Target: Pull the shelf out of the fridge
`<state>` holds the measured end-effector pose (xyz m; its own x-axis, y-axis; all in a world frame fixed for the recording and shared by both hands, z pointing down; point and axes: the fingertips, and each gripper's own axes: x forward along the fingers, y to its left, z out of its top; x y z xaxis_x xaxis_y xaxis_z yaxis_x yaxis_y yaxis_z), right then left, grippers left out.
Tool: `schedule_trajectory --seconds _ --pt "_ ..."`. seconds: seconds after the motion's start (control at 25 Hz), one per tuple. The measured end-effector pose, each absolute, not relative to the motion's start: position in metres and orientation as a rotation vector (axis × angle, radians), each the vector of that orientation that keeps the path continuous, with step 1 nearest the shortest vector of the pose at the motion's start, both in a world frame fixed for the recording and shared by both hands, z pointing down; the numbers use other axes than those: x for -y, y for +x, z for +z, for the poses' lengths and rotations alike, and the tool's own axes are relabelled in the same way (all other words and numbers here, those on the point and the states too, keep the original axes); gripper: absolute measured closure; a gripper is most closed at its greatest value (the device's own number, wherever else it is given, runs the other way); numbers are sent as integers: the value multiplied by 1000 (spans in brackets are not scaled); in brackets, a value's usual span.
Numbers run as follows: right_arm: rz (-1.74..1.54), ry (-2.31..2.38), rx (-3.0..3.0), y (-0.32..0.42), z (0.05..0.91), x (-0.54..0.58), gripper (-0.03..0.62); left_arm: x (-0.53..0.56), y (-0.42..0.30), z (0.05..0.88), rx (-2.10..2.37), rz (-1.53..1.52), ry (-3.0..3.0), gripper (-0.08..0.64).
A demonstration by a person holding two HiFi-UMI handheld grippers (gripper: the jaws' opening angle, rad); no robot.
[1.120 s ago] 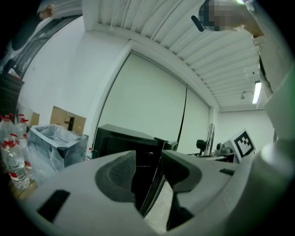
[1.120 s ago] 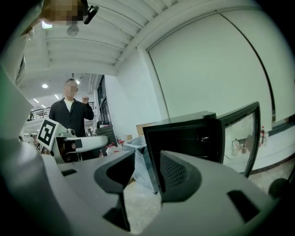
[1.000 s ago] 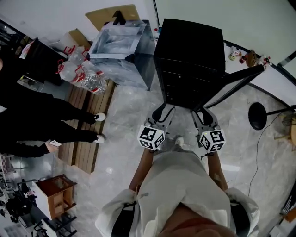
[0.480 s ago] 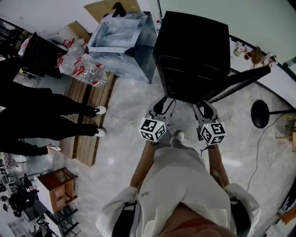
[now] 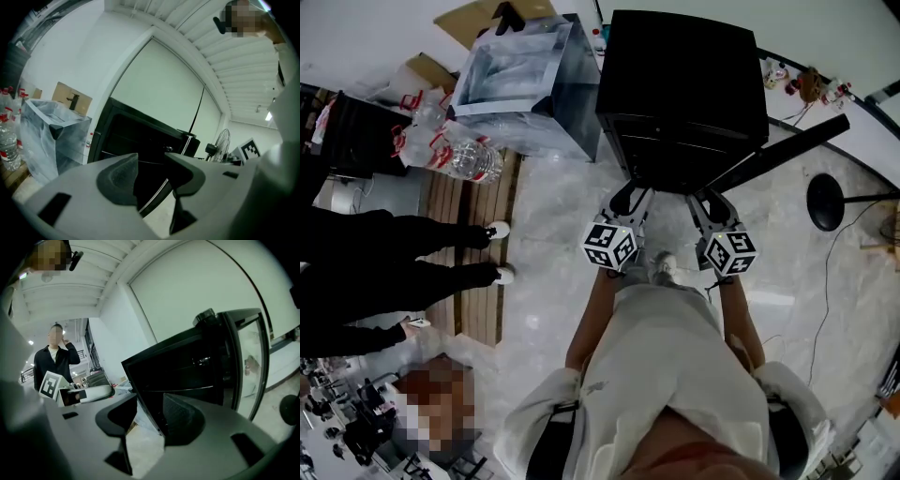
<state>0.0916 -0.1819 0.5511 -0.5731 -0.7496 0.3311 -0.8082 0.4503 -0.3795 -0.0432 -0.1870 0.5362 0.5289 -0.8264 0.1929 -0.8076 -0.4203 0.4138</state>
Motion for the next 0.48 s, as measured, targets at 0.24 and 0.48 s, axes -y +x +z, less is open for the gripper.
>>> schedule_trajectory --seconds 0.24,0.48 --pt "858 1455 2536 90 572 208 420 219 -43 560 1270 -49 2283 383" --pt "941 1504 2517 89 587 231 420 242 -42 578 1227 -53 2251 383"
